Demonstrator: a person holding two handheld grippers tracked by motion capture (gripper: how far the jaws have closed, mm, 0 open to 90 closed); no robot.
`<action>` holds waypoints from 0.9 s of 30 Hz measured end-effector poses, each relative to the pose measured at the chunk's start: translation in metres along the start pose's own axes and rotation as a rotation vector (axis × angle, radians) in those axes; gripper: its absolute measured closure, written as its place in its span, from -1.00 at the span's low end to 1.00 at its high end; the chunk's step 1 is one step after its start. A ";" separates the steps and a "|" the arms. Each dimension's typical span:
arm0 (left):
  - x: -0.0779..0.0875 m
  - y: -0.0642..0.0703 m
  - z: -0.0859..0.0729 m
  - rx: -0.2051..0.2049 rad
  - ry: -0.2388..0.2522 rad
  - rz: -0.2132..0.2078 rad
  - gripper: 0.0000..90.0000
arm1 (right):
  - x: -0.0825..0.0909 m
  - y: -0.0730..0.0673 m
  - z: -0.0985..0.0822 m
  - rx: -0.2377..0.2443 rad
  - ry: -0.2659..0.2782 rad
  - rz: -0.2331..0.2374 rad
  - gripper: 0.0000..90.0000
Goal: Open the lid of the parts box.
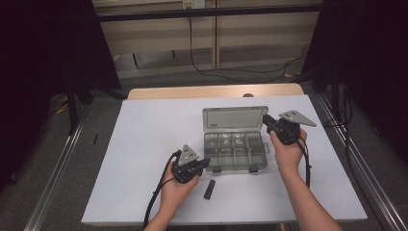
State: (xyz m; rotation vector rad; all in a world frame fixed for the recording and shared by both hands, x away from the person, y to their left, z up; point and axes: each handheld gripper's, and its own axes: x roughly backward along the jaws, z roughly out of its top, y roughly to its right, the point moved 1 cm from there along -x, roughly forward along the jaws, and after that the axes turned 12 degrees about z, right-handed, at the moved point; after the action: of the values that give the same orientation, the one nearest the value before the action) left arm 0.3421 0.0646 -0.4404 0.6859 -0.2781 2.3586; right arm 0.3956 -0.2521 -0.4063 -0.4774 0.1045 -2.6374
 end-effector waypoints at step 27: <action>0.000 0.000 0.000 0.003 0.000 0.000 1.00 | -0.008 0.002 0.000 0.015 -0.035 -0.018 0.94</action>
State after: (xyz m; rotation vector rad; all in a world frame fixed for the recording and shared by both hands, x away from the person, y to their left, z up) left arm 0.3417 0.0646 -0.4405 0.6869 -0.2752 2.3597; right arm 0.4033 -0.2499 -0.4096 -0.5219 0.0693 -2.6439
